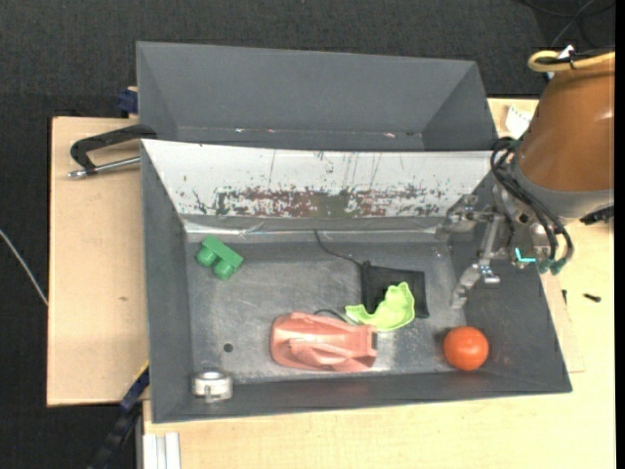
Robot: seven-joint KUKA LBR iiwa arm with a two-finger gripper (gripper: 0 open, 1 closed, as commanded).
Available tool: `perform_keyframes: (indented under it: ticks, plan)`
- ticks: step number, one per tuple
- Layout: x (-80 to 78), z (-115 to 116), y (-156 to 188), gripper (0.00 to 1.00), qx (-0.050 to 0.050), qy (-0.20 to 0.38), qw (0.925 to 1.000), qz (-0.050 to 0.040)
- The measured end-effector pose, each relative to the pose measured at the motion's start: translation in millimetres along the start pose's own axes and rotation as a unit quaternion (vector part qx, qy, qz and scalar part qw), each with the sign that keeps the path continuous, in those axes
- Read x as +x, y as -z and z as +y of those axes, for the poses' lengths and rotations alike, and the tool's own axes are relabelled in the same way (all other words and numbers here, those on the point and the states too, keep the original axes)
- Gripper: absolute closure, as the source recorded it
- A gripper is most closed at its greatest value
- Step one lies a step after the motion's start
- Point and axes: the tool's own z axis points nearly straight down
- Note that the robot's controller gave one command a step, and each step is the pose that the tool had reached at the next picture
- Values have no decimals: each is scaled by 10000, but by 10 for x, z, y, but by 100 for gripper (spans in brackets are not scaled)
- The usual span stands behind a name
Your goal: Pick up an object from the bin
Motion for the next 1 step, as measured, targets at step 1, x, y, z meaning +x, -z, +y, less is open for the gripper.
perform_keyframes:
  ticks: [1]
  plan:
    - [-15,3,39,0,6,11,10000,-41]
